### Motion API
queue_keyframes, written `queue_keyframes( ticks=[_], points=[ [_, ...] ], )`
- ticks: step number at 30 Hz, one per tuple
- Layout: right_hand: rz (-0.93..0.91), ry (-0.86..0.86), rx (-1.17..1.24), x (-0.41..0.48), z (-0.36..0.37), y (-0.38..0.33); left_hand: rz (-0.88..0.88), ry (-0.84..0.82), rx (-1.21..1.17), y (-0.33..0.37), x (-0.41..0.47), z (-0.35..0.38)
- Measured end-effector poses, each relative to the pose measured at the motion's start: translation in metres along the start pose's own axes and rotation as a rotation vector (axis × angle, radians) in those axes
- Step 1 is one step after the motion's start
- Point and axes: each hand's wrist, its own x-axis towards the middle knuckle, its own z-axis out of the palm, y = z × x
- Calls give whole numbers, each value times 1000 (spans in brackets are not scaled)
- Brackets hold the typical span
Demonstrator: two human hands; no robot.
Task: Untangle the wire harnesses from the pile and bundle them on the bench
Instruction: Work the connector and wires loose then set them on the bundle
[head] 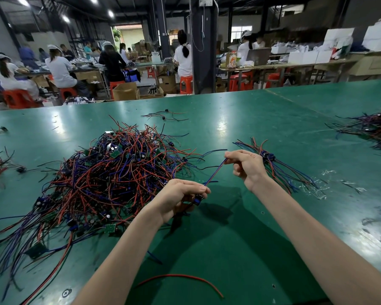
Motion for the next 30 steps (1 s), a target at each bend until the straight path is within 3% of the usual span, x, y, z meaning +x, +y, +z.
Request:
queue_keyframes(
  ticks=[21, 30],
  points=[
    [31, 17, -18, 0, 1, 0, -28, 4, -42, -3, 1, 9],
    [275, -170, 8, -10, 6, -9, 56, 67, -79, -2, 1, 2]
  ],
)
